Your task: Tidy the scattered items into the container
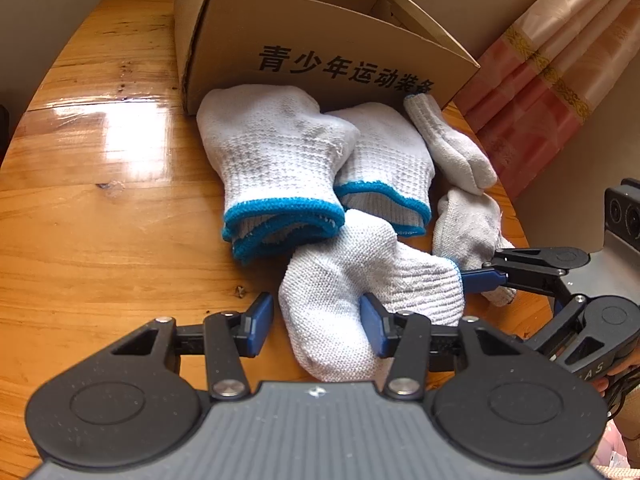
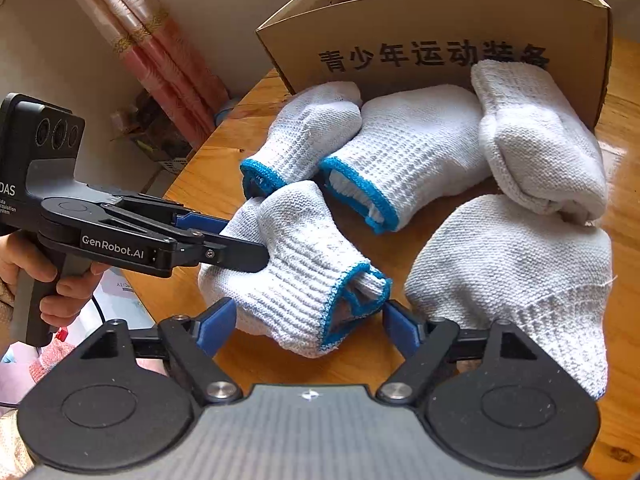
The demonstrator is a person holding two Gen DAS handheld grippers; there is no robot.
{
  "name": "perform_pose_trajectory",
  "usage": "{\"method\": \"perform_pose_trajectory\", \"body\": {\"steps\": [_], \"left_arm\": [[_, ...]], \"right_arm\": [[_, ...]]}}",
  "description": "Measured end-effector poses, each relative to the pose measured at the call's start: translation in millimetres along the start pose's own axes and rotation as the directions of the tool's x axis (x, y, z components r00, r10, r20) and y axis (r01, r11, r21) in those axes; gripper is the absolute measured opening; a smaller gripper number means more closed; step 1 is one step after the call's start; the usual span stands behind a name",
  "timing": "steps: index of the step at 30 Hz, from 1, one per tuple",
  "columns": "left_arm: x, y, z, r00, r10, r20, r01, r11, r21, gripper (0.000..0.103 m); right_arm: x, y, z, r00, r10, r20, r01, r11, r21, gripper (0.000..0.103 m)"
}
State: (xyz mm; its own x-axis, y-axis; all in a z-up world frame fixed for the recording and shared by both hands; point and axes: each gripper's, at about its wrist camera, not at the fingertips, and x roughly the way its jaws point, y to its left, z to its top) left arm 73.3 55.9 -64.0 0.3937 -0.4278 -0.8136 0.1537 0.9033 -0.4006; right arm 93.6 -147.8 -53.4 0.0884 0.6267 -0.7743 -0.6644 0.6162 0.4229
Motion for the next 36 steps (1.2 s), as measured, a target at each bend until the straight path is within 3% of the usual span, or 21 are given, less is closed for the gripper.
{"method": "perform_pose_trajectory", "body": {"steps": [5, 12, 17, 21, 23, 26, 32, 36], "left_arm": [[-4, 3, -4, 1.000, 0.002, -0.003, -0.002, 1.000, -0.006, 0.049], [-9, 4, -6, 1.000, 0.007, 0.000, -0.007, 1.000, -0.012, 0.046], [-12, 7, -8, 1.000, 0.005, 0.007, -0.005, 1.000, -0.025, 0.047], [-13, 5, -9, 1.000, 0.015, 0.014, -0.015, 1.000, -0.016, 0.047], [-13, 3, -8, 1.000, 0.022, 0.014, -0.022, 1.000, -0.010, 0.047], [-13, 1, -7, 0.999, 0.033, 0.012, -0.033, 0.999, -0.003, 0.047], [-11, 3, -6, 0.999, 0.040, 0.004, -0.040, 0.999, -0.029, 0.051], [-11, 4, -7, 0.999, 0.042, 0.003, -0.042, 0.998, -0.042, 0.052]], "right_arm": [[5, -6, 5, 0.999, -0.016, 0.027, 0.015, 0.998, 0.061, 0.088], [13, 1, 1, 0.998, 0.054, -0.010, -0.054, 0.998, 0.015, 0.088], [-6, -1, 0, 0.999, 0.024, -0.025, -0.025, 0.999, -0.031, 0.085], [-51, -15, 12, 0.993, -0.065, 0.097, 0.070, 0.996, -0.052, 0.085], [-68, -34, 22, 0.978, -0.139, 0.152, 0.142, 0.990, -0.007, 0.085], [-84, -65, 40, 0.963, -0.198, 0.184, 0.186, 0.979, 0.080, 0.085], [-83, -53, 97, 0.934, -0.219, 0.284, 0.237, 0.971, -0.032, 0.086], [-61, -40, 128, 0.923, -0.260, 0.285, 0.290, 0.955, -0.069, 0.086]]}}
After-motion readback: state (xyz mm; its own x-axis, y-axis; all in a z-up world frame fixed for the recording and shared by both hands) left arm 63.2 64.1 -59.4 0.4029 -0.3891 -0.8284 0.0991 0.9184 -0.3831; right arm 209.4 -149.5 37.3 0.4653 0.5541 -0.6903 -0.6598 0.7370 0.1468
